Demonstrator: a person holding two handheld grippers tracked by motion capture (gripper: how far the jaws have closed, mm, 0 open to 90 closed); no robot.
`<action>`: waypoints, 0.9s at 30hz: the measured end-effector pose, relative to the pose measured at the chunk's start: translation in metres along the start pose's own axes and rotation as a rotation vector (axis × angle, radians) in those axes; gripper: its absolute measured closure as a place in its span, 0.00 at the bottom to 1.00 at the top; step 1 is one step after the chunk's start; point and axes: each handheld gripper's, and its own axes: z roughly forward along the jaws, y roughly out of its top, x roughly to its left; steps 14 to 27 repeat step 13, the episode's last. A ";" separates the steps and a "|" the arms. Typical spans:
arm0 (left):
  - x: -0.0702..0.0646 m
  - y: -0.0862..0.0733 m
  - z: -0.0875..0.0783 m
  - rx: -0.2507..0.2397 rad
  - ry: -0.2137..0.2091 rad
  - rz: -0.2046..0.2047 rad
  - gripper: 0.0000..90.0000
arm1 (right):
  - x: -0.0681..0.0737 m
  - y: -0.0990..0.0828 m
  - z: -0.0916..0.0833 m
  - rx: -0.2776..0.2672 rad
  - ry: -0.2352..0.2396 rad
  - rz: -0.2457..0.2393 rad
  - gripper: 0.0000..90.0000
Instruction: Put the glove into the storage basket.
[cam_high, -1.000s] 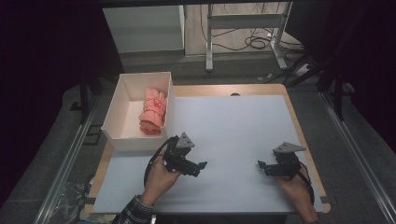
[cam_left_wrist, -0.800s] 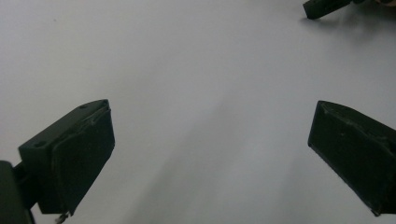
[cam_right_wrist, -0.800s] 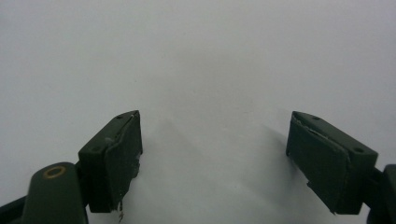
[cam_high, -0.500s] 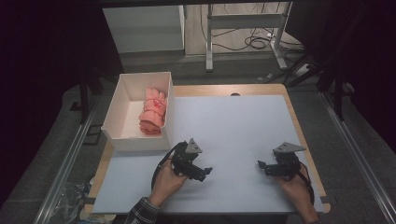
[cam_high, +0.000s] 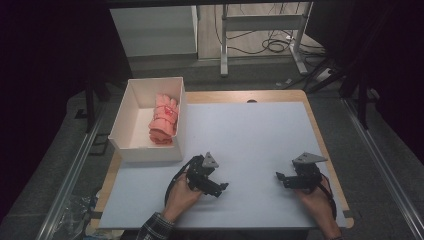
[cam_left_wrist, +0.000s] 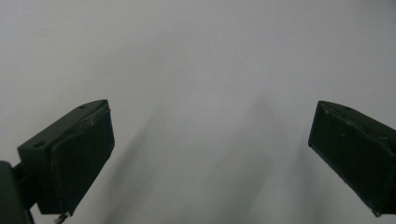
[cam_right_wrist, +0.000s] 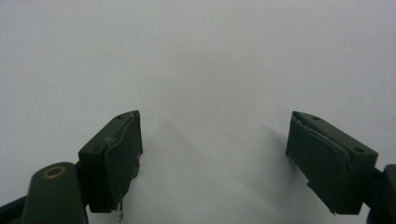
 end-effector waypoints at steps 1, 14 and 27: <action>0.000 -0.001 0.002 0.000 0.001 -0.002 0.01 | 0.000 0.000 0.000 0.000 0.000 0.000 0.21; 0.001 -0.009 0.016 0.007 -0.009 0.021 0.00 | 0.000 0.000 0.000 0.002 0.002 0.001 0.21; 0.001 -0.009 0.016 0.007 -0.009 0.021 0.00 | 0.000 0.000 0.000 0.002 0.002 0.001 0.21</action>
